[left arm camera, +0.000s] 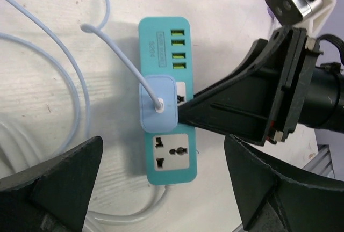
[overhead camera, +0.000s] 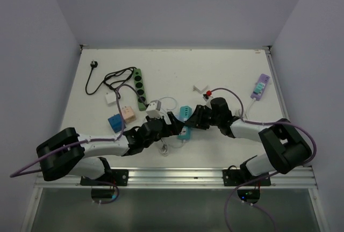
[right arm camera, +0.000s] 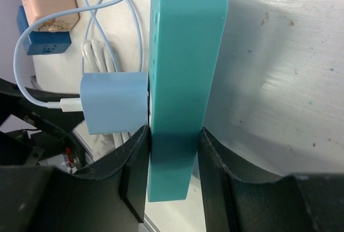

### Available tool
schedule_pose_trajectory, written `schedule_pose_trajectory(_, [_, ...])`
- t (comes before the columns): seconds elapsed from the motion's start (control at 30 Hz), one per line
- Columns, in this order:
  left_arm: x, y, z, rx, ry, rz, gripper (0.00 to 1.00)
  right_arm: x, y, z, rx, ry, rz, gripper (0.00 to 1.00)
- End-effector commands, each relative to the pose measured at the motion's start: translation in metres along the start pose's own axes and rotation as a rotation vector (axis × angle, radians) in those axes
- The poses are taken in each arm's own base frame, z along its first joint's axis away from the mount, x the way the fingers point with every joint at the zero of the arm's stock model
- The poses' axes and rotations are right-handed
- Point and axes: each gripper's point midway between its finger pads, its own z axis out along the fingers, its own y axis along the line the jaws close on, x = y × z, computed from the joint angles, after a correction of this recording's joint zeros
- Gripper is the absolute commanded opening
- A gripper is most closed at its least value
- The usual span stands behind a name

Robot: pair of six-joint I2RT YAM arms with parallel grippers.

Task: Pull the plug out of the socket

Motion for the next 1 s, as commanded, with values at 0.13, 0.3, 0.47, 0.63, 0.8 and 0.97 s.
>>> schedule_pose_trajectory(0.13, [-0.030, -0.012, 0.010, 0.031, -0.056, 0.014, 0.91, -0.008, -0.002, -0.011, 0.065, -0.007, -0.114, 0.00])
schedule_pose_trajectory(0.3, [-0.020, -0.009, 0.029, 0.006, -0.001, 0.022, 0.84, -0.006, -0.002, -0.012, 0.064, 0.002, -0.122, 0.00])
schedule_pose_trajectory(0.47, [-0.014, -0.012, 0.042, 0.015, 0.035, 0.000, 0.77, -0.005, -0.004, -0.014, 0.074, 0.001, -0.124, 0.00])
schedule_pose_trajectory(0.63, [-0.001, -0.006, 0.046, -0.008, 0.076, -0.049, 0.67, -0.005, -0.006, -0.013, 0.078, -0.002, -0.123, 0.00])
schedule_pose_trajectory(0.8, [0.001, -0.015, 0.047, 0.035, 0.094, -0.092, 0.45, -0.004, -0.009, -0.012, 0.086, -0.002, -0.119, 0.00])
schedule_pose_trajectory(0.97, [-0.005, -0.014, 0.042, 0.027, 0.078, -0.101, 0.08, -0.006, -0.025, -0.014, 0.164, -0.022, -0.121, 0.00])
